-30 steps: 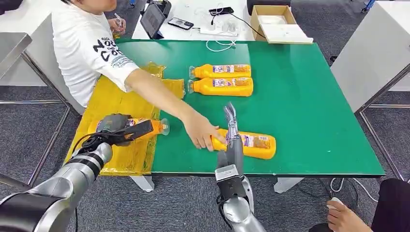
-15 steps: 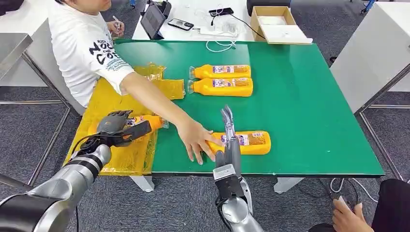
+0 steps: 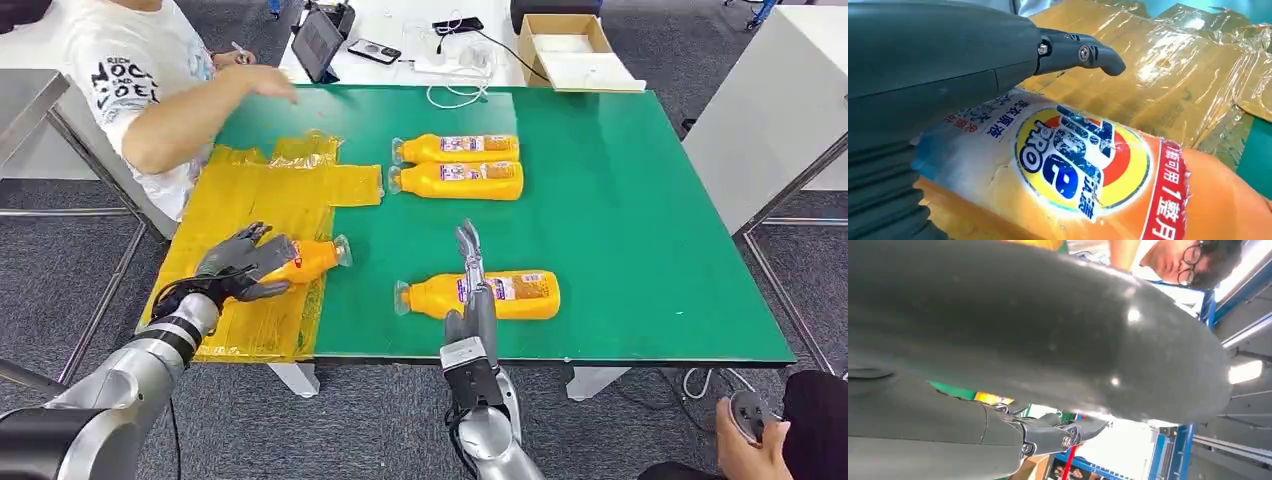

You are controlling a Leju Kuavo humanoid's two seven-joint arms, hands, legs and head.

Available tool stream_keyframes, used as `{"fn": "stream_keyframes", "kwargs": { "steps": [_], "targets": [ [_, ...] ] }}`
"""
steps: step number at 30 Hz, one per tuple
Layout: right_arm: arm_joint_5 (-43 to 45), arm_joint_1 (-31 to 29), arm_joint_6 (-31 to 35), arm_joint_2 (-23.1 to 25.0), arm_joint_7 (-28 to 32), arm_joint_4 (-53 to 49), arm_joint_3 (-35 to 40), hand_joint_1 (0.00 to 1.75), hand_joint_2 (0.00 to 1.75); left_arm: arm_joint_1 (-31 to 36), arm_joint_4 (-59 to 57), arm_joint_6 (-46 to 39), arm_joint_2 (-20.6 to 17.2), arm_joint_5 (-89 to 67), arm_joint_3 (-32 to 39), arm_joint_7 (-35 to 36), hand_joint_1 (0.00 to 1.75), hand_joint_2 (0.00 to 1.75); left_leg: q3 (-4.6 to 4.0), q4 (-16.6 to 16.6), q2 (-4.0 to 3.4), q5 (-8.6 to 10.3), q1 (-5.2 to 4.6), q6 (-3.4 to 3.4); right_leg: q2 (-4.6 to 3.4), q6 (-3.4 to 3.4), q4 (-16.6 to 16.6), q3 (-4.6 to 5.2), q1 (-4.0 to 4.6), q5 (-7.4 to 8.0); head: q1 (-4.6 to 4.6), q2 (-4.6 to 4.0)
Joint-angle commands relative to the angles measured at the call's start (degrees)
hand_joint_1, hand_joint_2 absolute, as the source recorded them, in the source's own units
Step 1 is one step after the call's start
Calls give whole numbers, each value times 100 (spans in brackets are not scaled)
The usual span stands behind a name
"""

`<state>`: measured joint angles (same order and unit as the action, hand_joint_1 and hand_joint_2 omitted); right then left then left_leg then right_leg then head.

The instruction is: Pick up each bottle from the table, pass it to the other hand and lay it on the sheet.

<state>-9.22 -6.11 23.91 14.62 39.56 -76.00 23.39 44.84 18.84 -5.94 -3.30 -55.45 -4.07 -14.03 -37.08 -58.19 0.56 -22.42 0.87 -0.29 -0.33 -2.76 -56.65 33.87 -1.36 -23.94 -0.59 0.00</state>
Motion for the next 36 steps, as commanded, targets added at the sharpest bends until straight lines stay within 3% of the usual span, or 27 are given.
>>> {"fn": "stream_keyframes", "kwargs": {
  "steps": [1, 6, 12, 15, 16, 21, 24, 25, 29, 30, 32, 36],
  "targets": [
    [104, -183, 57, 1, -3, 359, -251, 0, 0, -68, -165, 280, 21, 434, 614, -374, 0, 0, 29, 7, -18, -8, 5, -3, -9, 19, 11, -26, 9, -2, -2, 0],
    [315, -136, 147, 28, 44, 220, -408, 0, 0, -34, -91, 834, 176, 1268, 1327, -661, 0, 0, 21, 4, -7, -4, 2, -4, 1, 13, 6, -19, 5, -3, -2, 0],
    [266, -166, 125, 16, 44, 470, -419, 0, 0, -103, 240, 2298, 245, 2973, 2426, -1556, 0, 0, 25, 6, -13, -5, 3, -3, -5, 12, 10, -21, 6, -1, -2, 0],
    [261, -66, 121, 21, 44, 412, -513, 0, 0, -110, 776, 2246, 352, 3545, 2482, -1773, 0, 0, 16, 2, -9, -4, 5, -2, -3, 12, 6, -16, 8, -1, 0, 0],
    [262, -41, 108, 34, 44, 410, -558, 0, 0, -140, 1003, 2162, 431, 3749, 2505, -1813, 0, 0, 17, 1, -5, -5, 6, -4, 4, 15, 7, -18, 10, -4, -2, 0],
    [-14, 39, 116, 20, -46, 441, -542, 0, 0, -603, 2373, -271, 838, 3407, 1759, -2261, 0, 0, 4, 2, 7, 0, 3, -3, 17, 9, 6, -3, 5, -5, -2, 0],
    [-224, 12, 183, -2, -88, 549, -428, 0, 0, -909, 2938, -1166, 960, 3034, 1364, -2531, 0, 0, 10, 2, 0, -6, 5, -4, 12, 12, 8, -10, 8, -8, -2, 0],
    [-432, -30, 108, -129, -204, 611, -279, 0, 175, -1061, 3197, -1606, 962, 2656, 1036, -2513, 0, 175, 19, 1, 3, -11, 7, -6, 17, 16, 11, -21, 11, -12, 0, 0],
    [-690, -22, 120, -288, -270, 540, -275, 0, 175, -1430, 3790, -1653, 1101, 2608, 584, -2408, 0, 175, 7, 3, 6, -7, 4, -8, 15, 9, 14, -13, 7, -8, -2, 0],
    [-838, 10, 93, -285, -303, 446, -446, 0, 175, -1637, 4120, -1809, 1006, 2802, 112, -2102, 0, 175, 13, 1, 3, -10, 5, -9, 13, 12, 15, -20, 9, -9, 0, 0],
    [-1401, -79, 258, -690, -695, 134, -481, 0, 175, -2032, 4459, -1490, 1171, 3010, -74, -2245, 0, 175, 5, 2, 5, -7, 1, -8, 15, 12, 12, -11, 5, -8, -2, 0],
    [-1501, -108, -16, -822, -888, -49, -677, 0, 175, -2188, 4531, -1516, 1181, 3027, -189, -2223, 0, 175, -1, 2, -1, -8, -4, -7, 8, 10, 12, -2, 1, -5, 2, 0]
  ]
}}
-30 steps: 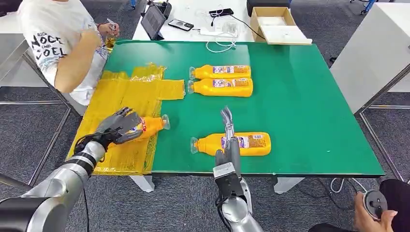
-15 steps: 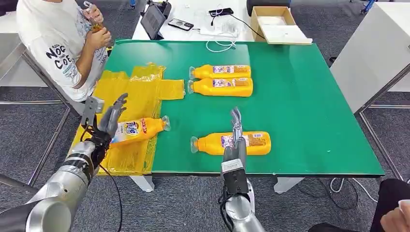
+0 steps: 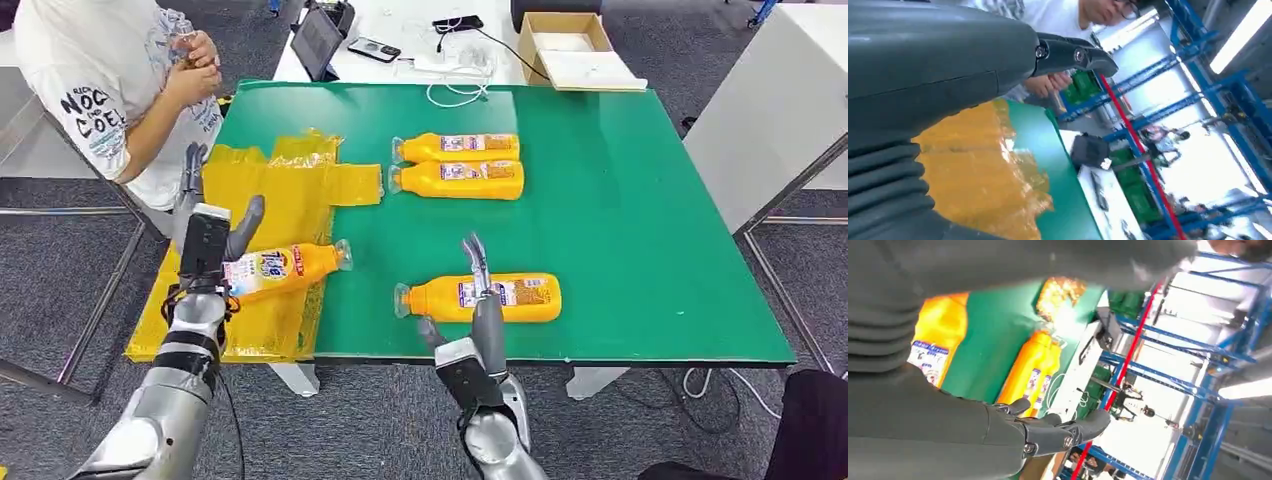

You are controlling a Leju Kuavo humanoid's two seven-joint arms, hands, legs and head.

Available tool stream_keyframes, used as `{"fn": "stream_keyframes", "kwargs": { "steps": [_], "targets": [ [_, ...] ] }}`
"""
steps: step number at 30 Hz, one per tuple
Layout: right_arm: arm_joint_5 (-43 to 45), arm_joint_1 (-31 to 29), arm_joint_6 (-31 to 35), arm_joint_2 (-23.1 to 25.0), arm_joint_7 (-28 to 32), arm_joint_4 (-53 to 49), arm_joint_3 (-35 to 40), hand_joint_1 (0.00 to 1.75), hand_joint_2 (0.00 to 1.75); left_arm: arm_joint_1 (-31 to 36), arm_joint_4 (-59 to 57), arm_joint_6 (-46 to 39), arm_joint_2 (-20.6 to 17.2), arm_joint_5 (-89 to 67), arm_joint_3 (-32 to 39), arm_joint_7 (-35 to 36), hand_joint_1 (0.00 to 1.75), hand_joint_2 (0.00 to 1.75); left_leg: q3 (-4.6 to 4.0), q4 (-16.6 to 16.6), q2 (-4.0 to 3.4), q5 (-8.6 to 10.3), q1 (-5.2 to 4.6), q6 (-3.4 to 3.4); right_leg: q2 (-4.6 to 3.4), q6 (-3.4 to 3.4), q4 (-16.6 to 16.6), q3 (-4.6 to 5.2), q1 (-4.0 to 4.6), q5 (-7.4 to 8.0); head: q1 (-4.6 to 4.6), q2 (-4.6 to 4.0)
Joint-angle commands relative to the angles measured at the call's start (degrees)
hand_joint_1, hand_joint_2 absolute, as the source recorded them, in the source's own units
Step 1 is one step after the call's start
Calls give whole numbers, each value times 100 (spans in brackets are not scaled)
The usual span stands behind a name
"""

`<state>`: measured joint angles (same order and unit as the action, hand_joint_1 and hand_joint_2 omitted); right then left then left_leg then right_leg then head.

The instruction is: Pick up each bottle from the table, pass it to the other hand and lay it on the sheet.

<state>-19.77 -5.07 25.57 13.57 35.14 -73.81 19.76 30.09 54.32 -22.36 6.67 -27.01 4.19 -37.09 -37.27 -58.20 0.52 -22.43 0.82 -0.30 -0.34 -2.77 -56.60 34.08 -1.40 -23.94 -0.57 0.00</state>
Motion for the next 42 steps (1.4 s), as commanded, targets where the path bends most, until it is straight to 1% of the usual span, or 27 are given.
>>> {"fn": "stream_keyframes", "kwargs": {
  "steps": [1, 2, 3, 4, 5, 6, 7, 8, 9, 10, 11, 12, 13, 14, 15, 16, 19, 22, 23, 26, 27, 28, 31, 34, 37, 39, 42],
  "targets": [
    [-934, -318, -77, -906, -803, -199, -323, 0, 175, -803, 983, 305, 135, 88, -1141, 196, 0, 175, 21, 1, 7, -8, 1, -7, 15, 13, 8, -28, 5, -9, -2, 0],
    [-904, -385, -159, -1014, -850, -241, -425, 0, 175, -903, 1015, 317, 150, 83, -1167, 190, 0, 175, 8, 1, 12, -3, 0, -5, 16, 8, 6, -18, 2, -5, -9, 0],
    [-1422, -576, -403, -1360, -1414, -129, -449, 0, 175, -1071, 1103, 463, 180, 221, -1164, 172, 0, 175, 19, 0, 14, -7, 2, -7, 18, 13, 9, -32, 5, -8, -4, 0],
    [-1374, -652, -535, -1448, -1386, -82, -606, 0, 175, -1159, 1157, 481, 186, 223, -1175, 169, 0, 175, 13, 3, -2, -5, -2, -6, 2, 9, 7, -17, 0, -2, -2, 0],
    [-1512, -796, -763, -1584, -1652, 76, -736, 0, 175, -1272, 1249, 510, 174, 209, -1204, 154, 0, 175, 26, 7, -8, -7, -4, -9, -2, 9, 14, -29, -1, -1, 0, 0],
    [-1570, -920, -957, -1665, -1628, 223, -895, 0, 175, -1367, 1328, 522, 170, 190, -1228, 140, 0, 175, 17, 6, -1, -3, -4, -7, 4, 6, 10, -21, -2, 0, -2, 0],
    [-1773, -1070, -1258, -1824, -1927, 435, -905, 0, 175, -1420, 1358, 464, 130, -8, -1317, 157, 0, 175, 24, 4, -2, -6, -3, -9, 6, 9, 12, -30, 0, -3, 0, 0],
    [-1645, -1241, -1555, -1955, -1919, 649, -985, 0, 175, -1473, 1373, 479, 143, -35, -1350, 158, 0, 175, 26, 2, -7, -8, -2, -10, 2, 11, 12, -32, 2, -2, -2, 0],
    [-1381, -1409, -1990, -2064, -1911, 901, -1038, 0, 175, -1481, 1316, 512, 116, -158, -1439, 198, 0, 175, 16, 1, -2, -4, -3, -10, 5, 6, 11, -23, 0, 1, -6, 0],
    [-1370, -1505, -2043, -2113, -1882, 1058, -1058, 0, 175, -1477, 1256, 504, 117, -178, -1465, 199, 0, 175, 22, -1, -6, -8, 0, -11, 2, 9, 11, -30, 3, -1, -2, 0],
    [-1363, -1672, -2310, -2220, -1929, 1306, -991, 0, 175, -1479, 1178, 527, 133, -186, -1490, 199, 0, 175, 16, 3, -7, -3, -4, -8, 0, 6, 9, -21, -2, 1, 0, 0],
    [-1460, -1853, -2403, -2307, -1944, 1579, -881, 0, 175, -1458, 1046, 506, 149, -225, -1530, 203, 0, 175, 25, 1, -11, -8, -1, -9, -2, 10, 12, -32, 4, 0, -2, 0],
    [-1440, -1913, -2408, -2307, -1924, 1655, -880, 0, 175, -1461, 1003, 473, 165, -239, -1536, 195, 0, 175, 12, 2, -1, 0, -4, -6, 4, 1, 9, -18, -2, 5, -2, 0],
    [-1474, -1971, -2452, -2312, -1961, 1738, -836, 0, 175, -1451, 957, 481, 170, -242, -1546, 192, 0, 175, 20, 1, -2, -3, -3, -8, 4, 6, 9, -27, 0, 4, -4, 0],
    [-1604, -2077, -2463, -2357, -2051, 1873, -697, 0, 175, -1435, 904, 491, 177, -255, -1567, 186, 0, 175, 11, 0, -3, -2, -3, -5, -2, 1, 6, -18, -1, 6, -2, 0],
    [-1707, -2183, -2386, -2332, -2118, 2024, -621, 0, 175, -1400, 833, 476, 183, -311, -1610, 171, 0, 175, 21, -1, -10, -6, -3, -6, -6, 6, 6, -26, 0, 4, 0, 0],
    [-1809, -2491, -2531, -2233, -2162, 2583, -388, 0, 175, -1258, 580, 421, 175, -500, -1769, 194, 0, 175, 16, -1, -11, -4, -1, -4, -6, 2, 6, -20, 2, 8, 0, 0],
    [-1820, -2609, -2580, -2168, -2105, 2859, -209, 0, 175, -1174, 434, 434, 191, -502, -1817, 192, 0, 175, 18, 1, -13, -4, 0, -4, -9, -1, 7, -21, 3, 9, 0, 0],
    [-1824, -2598, -2579, -2157, -2109, 2868, -200, 0, 175, -1171, 435, 433, 196, -502, -1820, 192, 0, 175, 28, 0, -19, -9, 2, -5, -12, 4, 8, -29, 6, 6, -2, 0],
    [-1824, -2598, -2579, -2157, -2109, 2868, -200, 0, 175, -1171, 435, 433, 196, -502, -1820, 192, 0, 175, 11, -1, -8, -3, 1, -4, -3, -4, 4, -14, 4, 8, 2, 0],
    [-1805, -2642, -2659, -2165, -2082, 2961, -91, 0, 175, -1143, 389, 477, 204, -468, -1833, 190, 0, 175, 19, -2, -11, -6, 3, -4, -4, 1, 5, -21, 7, 5, 0, 0],
    [-1731, -2680, -2751, -2152, -2038, 3042, -15, 0, 175, -1116, 346, 482, 211, -449, -1851, 183, 0, 175, 11, -1, -1, -2, 1, -5, 4, -3, 4, -16, 4, 6, 0, 0],
    [-1470, -2853, -3015, -2134, -1848, 3280, 274, 0, 175, -976, 42, 432, 244, -448, -1926, 154, 0, 175, 24, -3, -9, -6, 3, -6, -2, 3, 6, -29, 8, 6, -2, 0],
    [-1205, -3019, -3288, -2132, -1579, 3323, 526, 0, 175, -845, -213, 406, 285, -407, -2002, 60, 0, 175, 17, -1, -11, -1, 1, -5, -2, 2, 4, -19, 5, 9, 0, 0],
    [-961, -3230, -3524, -2127, -1525, 3339, 777, 0, 175, -764, -298, 428, 309, -366, -2076, 42, 0, 175, 15, -5, -12, 2, 1, -10, -3, 5, -1, -18, 6, 10, 0, 0],
    [-856, -3281, -3667, -2160, -1497, 3310, 865, 0, 175, -746, -309, 453, 319, -351, -2100, 50, 0, 175, 3, -6, -12, 4, -2, -11, -8, -9, -3, -5, 1, 15, -2, 0],
    [-730, -3278, -3881, -2299, -1411, 3205, 1063, 0, 175, -733, -348, 484, 315, -321, -2123, 66, 0, 175, 11, -5, -10, 2, 0, -12, -3, -6, -1, -16, 4, 12, 0, 0]
  ]
}}
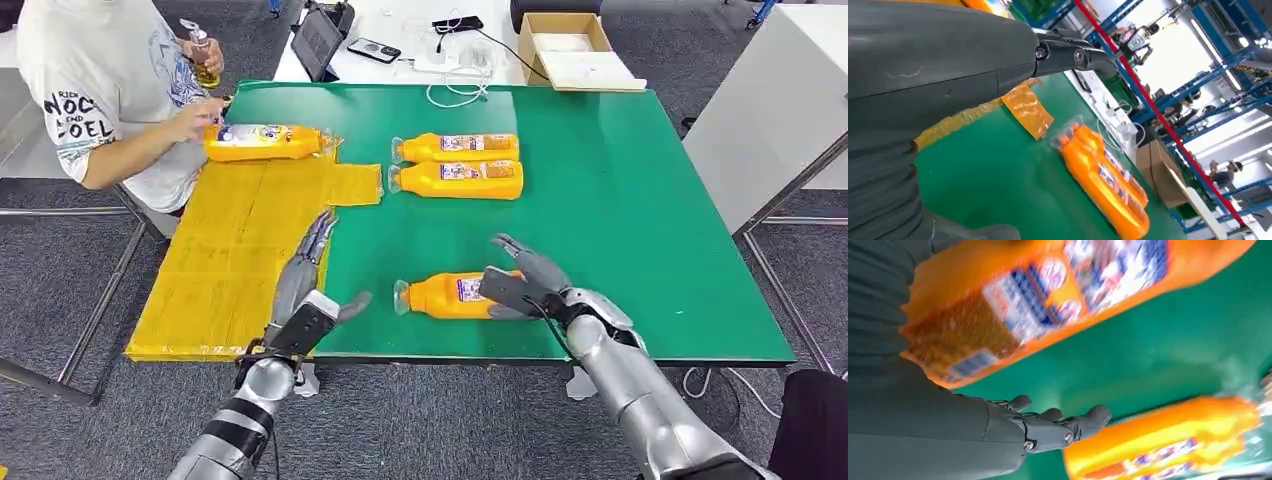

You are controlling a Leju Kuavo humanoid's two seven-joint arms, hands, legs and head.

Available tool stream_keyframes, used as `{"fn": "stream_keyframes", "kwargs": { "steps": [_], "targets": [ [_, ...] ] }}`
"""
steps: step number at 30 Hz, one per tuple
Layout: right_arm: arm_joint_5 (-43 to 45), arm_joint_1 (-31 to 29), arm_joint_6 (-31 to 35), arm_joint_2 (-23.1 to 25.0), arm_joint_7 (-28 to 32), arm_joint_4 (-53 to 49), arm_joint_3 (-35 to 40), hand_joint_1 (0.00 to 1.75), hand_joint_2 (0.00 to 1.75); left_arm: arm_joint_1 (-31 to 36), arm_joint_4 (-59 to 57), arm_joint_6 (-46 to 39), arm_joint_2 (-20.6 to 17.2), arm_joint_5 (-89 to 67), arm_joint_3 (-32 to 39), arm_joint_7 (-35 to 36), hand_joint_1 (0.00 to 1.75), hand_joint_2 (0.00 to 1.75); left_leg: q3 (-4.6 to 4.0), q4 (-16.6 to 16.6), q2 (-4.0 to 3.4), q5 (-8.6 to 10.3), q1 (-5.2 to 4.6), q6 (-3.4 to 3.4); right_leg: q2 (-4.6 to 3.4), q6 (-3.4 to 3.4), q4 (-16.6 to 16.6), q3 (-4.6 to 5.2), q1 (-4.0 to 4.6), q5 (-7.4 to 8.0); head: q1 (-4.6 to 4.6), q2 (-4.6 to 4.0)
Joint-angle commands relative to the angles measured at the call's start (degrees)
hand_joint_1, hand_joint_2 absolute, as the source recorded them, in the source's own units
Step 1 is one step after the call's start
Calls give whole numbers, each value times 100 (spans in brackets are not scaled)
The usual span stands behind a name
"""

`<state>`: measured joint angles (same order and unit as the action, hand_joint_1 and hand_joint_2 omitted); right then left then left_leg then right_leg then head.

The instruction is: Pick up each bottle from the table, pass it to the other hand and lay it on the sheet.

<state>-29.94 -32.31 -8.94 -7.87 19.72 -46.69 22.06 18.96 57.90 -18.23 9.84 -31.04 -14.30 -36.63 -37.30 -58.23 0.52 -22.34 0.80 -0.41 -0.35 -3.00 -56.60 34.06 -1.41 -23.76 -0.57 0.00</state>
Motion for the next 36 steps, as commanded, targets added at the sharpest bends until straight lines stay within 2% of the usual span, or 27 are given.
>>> {"fn": "stream_keyframes", "kwargs": {
  "steps": [1, 6, 11, 17, 21, 26, 32, 36],
  "targets": [
    [379, -519, -457, -263, 143, 404, 951, 0, 175, 395, -744, 79, 1, 111, -282, 15, 0, 175, 13, -1, -4, -6, 0, -1, 2, 14, -1, -12, 3, -6, 0, 0],
    [412, -502, -451, -302, 143, 387, 976, 0, 175, 397, -755, 72, 1, 117, -284, 11, 0, 175, 15, -3, 3, -8, 2, -2, 7, 15, 1, -18, 4, -9, 0, 0],
    [418, -406, -438, -695, 13, 281, 1303, 0, 175, 437, -896, 105, 36, 218, -262, 25, 0, 175, 6, -3, 6, -4, 1, -2, 9, 12, -1, -10, 3, -5, 0, 0],
    [427, -404, -437, -763, -51, 302, 1394, 0, 175, 451, -927, 83, 46, 255, -244, 19, 0, 175, 1, -1, 5, -3, -1, -2, 5, 8, 1, -4, 1, -2, 0, 0],
    [420, -209, -461, -1008, -123, 294, 1577, 0, 175, 498, -1025, 91, 54, 342, -205, 26, 0, 175, 8, 0, 16, -3, 1, -1, 19, 12, 3, -15, 3, -7, 0, 0],
    [394, -86, -399, -1086, -183, 259, 1640, 0, 175, 512, -1053, 105, 52, 356, -217, 39, 0, 175, 8, -1, 10, -5, 3, -1, 10, 10, 5, -13, 4, -4, -2, 0],
    [146, -42, -162, -889, -444, 659, 1924, 0, 175, 520, -1099, 179, 85, 419, -261, 91, 0, 175, 22, 3, 10, -7, 8, 1, 15, 18, 11, -28, 11, -8, 0, 0],
    [41, 43, 97, -575, -531, 914, 1973, 3, 175, 550, -1162, 211, 115, 443, -275, 120, 0, 175, 25, 5, -1, -7, 9, 0, 4, 17, 14, -28, 12, -3, 0, 0]
  ]
}}
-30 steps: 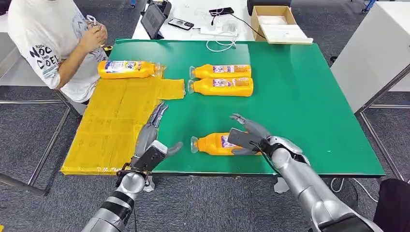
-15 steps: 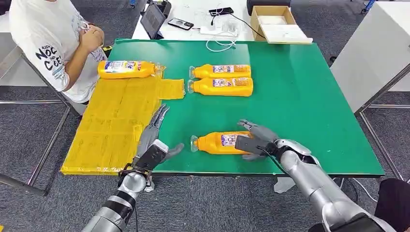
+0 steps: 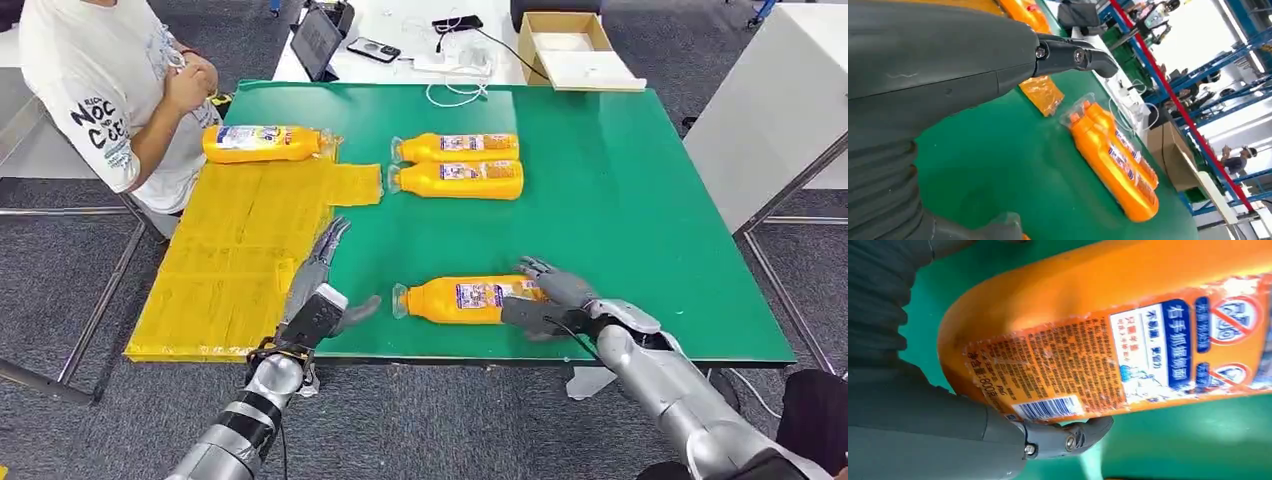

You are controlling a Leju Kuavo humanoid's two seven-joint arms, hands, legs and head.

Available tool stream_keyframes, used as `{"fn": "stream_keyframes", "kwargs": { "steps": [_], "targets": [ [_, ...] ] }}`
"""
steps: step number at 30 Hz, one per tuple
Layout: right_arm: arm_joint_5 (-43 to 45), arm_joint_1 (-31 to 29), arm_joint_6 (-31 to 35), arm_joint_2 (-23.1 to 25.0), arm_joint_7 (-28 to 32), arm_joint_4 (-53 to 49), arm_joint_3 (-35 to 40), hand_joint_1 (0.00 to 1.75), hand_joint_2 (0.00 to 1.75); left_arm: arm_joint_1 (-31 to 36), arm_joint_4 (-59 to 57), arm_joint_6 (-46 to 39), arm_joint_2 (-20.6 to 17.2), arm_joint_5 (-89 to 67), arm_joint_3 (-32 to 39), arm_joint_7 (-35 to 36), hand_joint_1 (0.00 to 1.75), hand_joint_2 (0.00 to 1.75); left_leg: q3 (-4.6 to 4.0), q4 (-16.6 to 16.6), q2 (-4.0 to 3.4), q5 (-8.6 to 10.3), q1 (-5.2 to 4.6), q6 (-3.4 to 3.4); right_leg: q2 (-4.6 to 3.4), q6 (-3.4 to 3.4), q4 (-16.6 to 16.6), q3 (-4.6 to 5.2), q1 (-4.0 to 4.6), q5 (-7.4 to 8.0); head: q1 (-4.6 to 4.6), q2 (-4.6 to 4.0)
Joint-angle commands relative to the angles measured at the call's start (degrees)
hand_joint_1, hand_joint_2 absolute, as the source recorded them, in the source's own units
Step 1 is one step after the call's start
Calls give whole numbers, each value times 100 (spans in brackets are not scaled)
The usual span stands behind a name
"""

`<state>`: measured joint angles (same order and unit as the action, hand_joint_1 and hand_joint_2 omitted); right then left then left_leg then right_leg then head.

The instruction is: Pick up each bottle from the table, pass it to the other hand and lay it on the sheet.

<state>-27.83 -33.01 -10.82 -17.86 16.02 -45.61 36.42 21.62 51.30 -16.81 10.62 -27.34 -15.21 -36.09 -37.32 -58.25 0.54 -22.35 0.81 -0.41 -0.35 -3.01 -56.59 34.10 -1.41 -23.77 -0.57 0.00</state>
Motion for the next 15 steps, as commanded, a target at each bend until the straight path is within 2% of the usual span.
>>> {"fn": "stream_keyframes", "kwargs": {
  "steps": [1, 13, 15],
  "targets": [
    [-214, 113, 372, 534, -131, 932, 536, 26, 175, 319, -574, 93, 29, 14, -251, 92, 0, 175, 20, 5, -4, -4, 9, 0, 3, 12, 12, -24, 11, -1, 0, 0],
    [-214, 108, 411, 601, -32, 1029, 517, 26, 175, 347, -645, 85, 44, -28, -304, 72, 0, 175, 61, 10, -25, -7, 12, 6, -15, 22, 16, -45, 15, 3, 0, 0],
    [-206, 119, 475, 606, 21, 1002, 463, 51, 175, 361, -664, 56, 36, -69, -329, 67, 0, 175, 65, 7, -29, -10, 11, 5, -21, 16, 12, -48, 13, 2, 0, 0]
  ]
}}
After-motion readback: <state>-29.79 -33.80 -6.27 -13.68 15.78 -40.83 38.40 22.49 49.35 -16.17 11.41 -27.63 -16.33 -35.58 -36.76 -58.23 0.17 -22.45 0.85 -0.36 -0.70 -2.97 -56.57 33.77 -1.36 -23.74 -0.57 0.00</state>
